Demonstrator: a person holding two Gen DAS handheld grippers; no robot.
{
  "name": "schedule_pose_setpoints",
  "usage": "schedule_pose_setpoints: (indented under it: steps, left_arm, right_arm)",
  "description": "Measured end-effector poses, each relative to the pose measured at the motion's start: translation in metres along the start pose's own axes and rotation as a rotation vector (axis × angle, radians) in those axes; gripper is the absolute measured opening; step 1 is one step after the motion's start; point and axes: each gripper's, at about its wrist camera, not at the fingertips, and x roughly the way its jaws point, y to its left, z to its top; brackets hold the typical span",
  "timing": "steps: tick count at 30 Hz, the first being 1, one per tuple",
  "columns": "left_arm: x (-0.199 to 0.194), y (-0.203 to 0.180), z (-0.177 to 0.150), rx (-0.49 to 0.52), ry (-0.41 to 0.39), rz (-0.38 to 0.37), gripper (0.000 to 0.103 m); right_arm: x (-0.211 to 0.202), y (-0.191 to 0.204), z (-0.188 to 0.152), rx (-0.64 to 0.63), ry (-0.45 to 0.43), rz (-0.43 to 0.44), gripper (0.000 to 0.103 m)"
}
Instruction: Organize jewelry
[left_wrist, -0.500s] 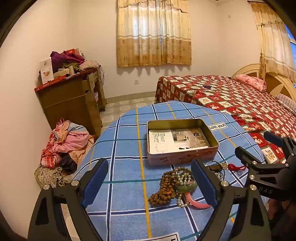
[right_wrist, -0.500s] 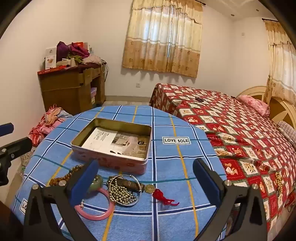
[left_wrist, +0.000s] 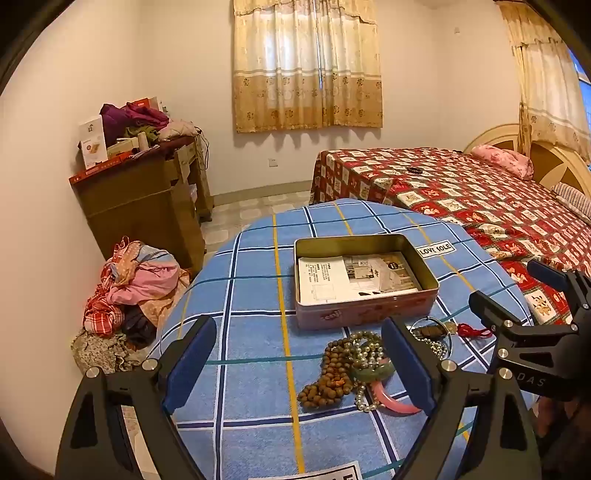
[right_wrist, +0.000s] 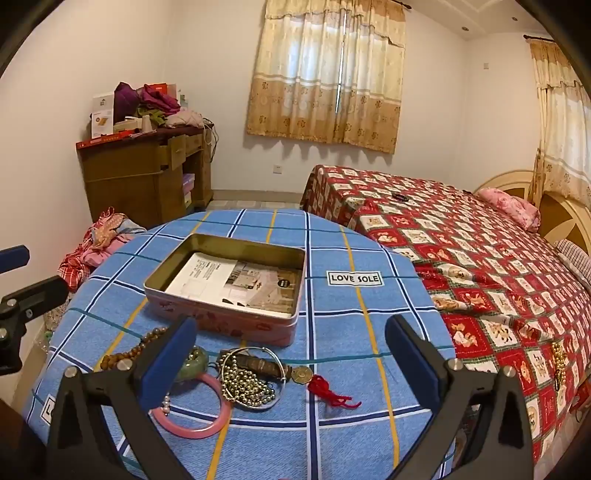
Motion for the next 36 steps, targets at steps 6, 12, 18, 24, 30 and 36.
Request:
schedule_pose_setpoints:
  steps: [6,12,18,24,30,36]
  left_arm:
    - [0.001,-0.004,0.001,0.004,0.002,0.008,0.091]
    - [0.003,-0.005,0.0,0.011,0.004,0.014,0.091]
    - [0.002,-0.005,0.0,0.013,0.005,0.016,0.091]
    - [0.003,-0.005,-0.001,0.013,0.005,0.018,0.091]
    - [0.004,-0.005,-0.002,0.014,0.005,0.023,0.091]
    - [0.003,-0.004,-0.002,0.015,0.009,0.025,0.091]
  right_arm:
    - [0.001,0.004,-0.002,-0.001,0.001,0.0,0.103]
    - [0.001,0.007,-0.003,-0.002,0.002,0.001,0.103]
    - [0.001,0.007,-0.003,-0.001,0.003,0.0,0.103]
    - [0.002,0.009,-0.004,-0.001,0.005,0.003,0.103]
    - [0.004,0.013,-0.005,-0.002,0.005,0.003,0.103]
    - [0.003,0.012,-0.005,-0.002,0.007,0.003,0.103]
